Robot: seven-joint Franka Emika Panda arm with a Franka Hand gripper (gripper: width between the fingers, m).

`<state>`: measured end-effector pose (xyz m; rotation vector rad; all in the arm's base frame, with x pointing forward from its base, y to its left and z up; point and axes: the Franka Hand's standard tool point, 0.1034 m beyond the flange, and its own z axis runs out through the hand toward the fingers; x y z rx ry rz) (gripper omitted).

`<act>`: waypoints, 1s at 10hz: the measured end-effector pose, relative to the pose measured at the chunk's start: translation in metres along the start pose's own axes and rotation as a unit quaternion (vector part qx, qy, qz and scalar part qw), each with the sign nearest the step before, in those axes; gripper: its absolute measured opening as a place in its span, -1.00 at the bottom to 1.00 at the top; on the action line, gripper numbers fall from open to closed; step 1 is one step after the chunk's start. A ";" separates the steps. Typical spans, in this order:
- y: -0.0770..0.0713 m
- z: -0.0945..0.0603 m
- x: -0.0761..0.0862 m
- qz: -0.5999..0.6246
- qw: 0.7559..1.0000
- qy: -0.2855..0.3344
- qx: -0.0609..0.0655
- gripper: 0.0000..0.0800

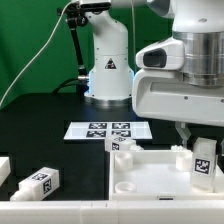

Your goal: Assemble one leg

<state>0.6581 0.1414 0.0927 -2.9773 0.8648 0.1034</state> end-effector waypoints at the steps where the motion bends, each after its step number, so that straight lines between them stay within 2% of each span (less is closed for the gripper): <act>1: 0.001 0.000 -0.001 0.054 0.999 0.005 0.003 -0.30; 3: 0.003 0.000 0.000 0.164 0.986 0.008 0.013 -0.30; 4: 0.002 0.000 0.000 0.165 0.986 0.007 0.012 -0.30; 5: 0.002 0.000 0.000 0.148 0.989 0.007 0.012 -0.17; 6: 0.002 0.000 -0.001 0.133 0.991 0.007 0.012 0.28; 7: -0.001 0.000 -0.004 0.093 0.996 0.010 0.007 0.28; 8: -0.005 0.000 -0.007 0.048 0.999 0.010 0.006 0.55; 10: -0.003 0.000 -0.005 -0.013 1.000 0.011 0.005 0.60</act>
Offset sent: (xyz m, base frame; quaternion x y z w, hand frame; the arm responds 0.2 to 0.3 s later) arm 0.0000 0.0000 0.0000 0.0000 0.0000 0.1938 0.9810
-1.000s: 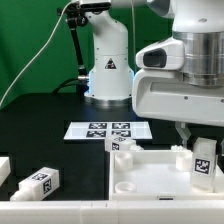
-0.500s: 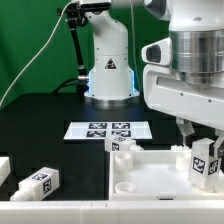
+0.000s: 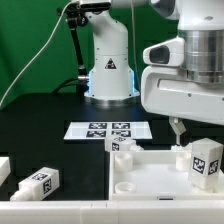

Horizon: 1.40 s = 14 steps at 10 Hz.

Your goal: Assemble one leg

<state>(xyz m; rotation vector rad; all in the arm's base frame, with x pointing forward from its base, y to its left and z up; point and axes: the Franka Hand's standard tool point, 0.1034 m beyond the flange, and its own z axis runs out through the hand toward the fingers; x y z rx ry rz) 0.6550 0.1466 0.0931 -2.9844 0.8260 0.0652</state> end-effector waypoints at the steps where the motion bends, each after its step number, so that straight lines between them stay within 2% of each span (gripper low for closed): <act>1: 0.000 0.000 0.000 -0.048 0.999 0.000 0.000 0.62; 3: 0.000 0.000 0.000 -0.127 0.992 0.002 -0.003 0.62; 4: 0.000 0.000 0.000 -0.195 0.981 0.005 -0.009 0.62; 5: 0.000 0.000 0.000 -0.253 0.967 0.009 -0.013 0.62; 8: 0.000 0.003 -0.001 -0.391 0.920 0.009 -0.015 0.62; 11: 0.001 0.004 0.000 -0.485 0.874 0.013 -0.021 0.62; 13: 0.002 0.004 0.000 -0.487 0.873 0.013 -0.021 0.59; 14: 0.002 0.004 0.000 -0.487 0.873 0.013 -0.021 0.16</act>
Offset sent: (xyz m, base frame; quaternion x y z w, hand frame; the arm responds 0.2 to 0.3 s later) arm -0.0011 -0.0043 0.0018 -0.0402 0.0192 -0.3013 0.9525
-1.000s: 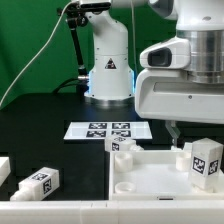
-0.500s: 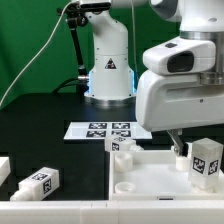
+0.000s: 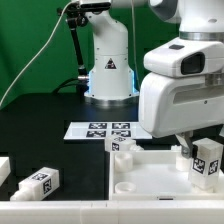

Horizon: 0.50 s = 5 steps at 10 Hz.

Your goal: Assemble one leg

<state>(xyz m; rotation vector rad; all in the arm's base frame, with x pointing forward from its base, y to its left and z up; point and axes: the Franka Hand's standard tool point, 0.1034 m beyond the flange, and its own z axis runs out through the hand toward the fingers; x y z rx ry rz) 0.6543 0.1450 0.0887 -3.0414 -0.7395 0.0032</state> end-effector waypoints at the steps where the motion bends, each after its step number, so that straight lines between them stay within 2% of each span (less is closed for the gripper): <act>1: 0.000 0.000 0.000 0.000 1.000 0.000 0.000 -0.30; 4: 0.000 0.000 0.000 0.007 1.000 0.000 0.000 -0.29; 5: 0.000 0.000 0.000 0.051 0.999 0.000 0.003 -0.29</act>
Offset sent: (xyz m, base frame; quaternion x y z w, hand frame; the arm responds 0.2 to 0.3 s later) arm 0.0000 0.0000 0.0000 0.0000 0.0000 0.0000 1.0000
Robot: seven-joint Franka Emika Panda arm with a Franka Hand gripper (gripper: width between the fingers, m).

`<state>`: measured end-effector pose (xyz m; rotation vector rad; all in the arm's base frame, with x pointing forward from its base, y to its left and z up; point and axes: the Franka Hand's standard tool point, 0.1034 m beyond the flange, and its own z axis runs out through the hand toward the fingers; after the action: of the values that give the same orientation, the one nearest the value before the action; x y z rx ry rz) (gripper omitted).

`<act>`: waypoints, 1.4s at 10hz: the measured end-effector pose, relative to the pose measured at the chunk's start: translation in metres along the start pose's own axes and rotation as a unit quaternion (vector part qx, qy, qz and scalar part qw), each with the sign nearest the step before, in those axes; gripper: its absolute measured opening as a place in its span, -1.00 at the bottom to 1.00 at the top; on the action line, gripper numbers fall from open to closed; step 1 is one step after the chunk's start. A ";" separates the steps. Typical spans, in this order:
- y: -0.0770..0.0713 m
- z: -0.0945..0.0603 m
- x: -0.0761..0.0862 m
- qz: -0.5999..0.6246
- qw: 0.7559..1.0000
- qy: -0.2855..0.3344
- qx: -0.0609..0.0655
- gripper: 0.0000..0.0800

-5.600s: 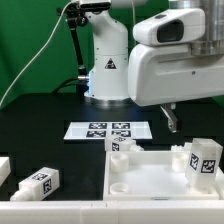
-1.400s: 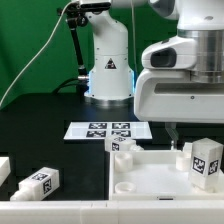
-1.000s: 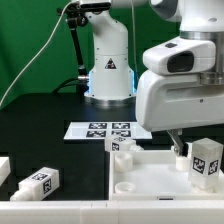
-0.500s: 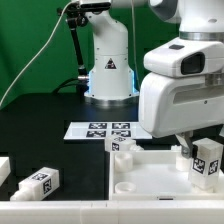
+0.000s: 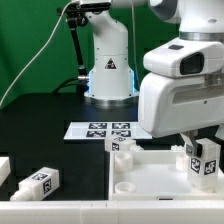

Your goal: Assemble one leg

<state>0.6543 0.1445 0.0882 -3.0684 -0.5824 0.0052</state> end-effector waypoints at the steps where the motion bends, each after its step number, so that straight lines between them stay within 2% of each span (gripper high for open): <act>1: 0.000 0.000 0.000 0.040 0.999 0.001 0.002 -0.29; 3: 0.002 0.001 -0.001 0.164 0.986 0.012 0.006 -0.29; 5: 0.003 0.001 -0.003 0.269 0.963 0.025 0.012 -0.29; 7: 0.002 0.001 -0.004 0.410 0.911 0.033 0.013 -0.29; 8: 0.002 0.001 -0.004 0.443 0.896 0.033 0.012 -0.29; 9: 0.002 0.001 -0.004 0.494 0.869 0.033 0.013 -0.29; 11: 0.004 0.001 -0.005 0.560 0.828 0.026 0.023 -0.29; 12: 0.004 0.002 -0.005 0.566 0.824 0.026 0.024 -0.29; 14: 0.004 0.002 -0.005 0.545 0.838 0.026 0.023 -0.29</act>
Offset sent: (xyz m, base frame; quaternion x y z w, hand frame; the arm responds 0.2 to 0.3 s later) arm -0.0191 -0.0043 -0.0102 0.0334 0.0115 0.2695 0.9624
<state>0.6510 0.1393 0.0865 -2.8435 1.1654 -0.0453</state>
